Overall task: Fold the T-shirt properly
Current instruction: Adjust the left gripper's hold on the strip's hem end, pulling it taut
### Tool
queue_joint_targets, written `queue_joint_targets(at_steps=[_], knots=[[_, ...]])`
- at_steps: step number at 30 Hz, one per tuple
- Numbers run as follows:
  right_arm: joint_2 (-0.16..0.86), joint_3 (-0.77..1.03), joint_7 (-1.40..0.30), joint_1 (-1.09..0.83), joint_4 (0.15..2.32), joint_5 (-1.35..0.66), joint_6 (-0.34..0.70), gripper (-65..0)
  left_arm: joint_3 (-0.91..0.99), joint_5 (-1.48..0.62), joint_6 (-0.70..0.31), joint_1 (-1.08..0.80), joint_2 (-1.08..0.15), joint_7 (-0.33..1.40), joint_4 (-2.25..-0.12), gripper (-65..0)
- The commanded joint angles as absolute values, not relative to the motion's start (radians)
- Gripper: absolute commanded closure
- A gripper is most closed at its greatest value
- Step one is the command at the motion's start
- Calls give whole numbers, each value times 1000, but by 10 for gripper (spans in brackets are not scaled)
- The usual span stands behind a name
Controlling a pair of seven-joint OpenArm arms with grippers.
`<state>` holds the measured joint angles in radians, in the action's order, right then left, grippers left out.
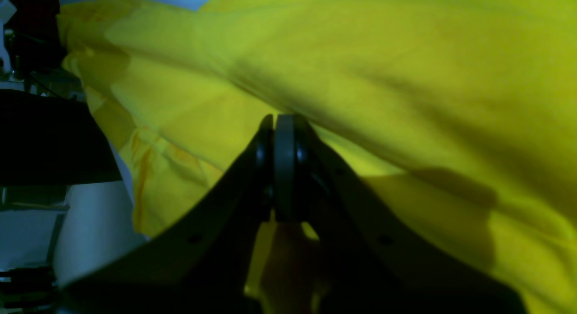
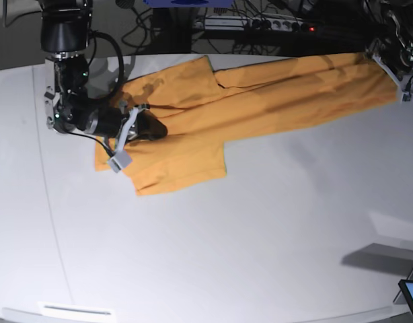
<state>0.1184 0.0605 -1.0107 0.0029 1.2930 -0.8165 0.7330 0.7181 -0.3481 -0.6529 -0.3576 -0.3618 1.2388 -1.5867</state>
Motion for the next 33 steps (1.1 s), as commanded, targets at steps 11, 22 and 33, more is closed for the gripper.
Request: queue_joint_targets(at_steps=[11, 22, 33], knots=[[136, 61, -1081, -4, 1291, -727, 698, -7, 723, -344, -651, -329, -397, 1233, -1592, 0], [136, 59, -1081, -4, 1291, -725, 698, -7, 723, -344, -651, -306, -412, 1233, -1586, 0], [136, 7, -1073, -4, 1291, -725, 698, -7, 691, -343, -648, -260, -415, 1233, -1558, 0]])
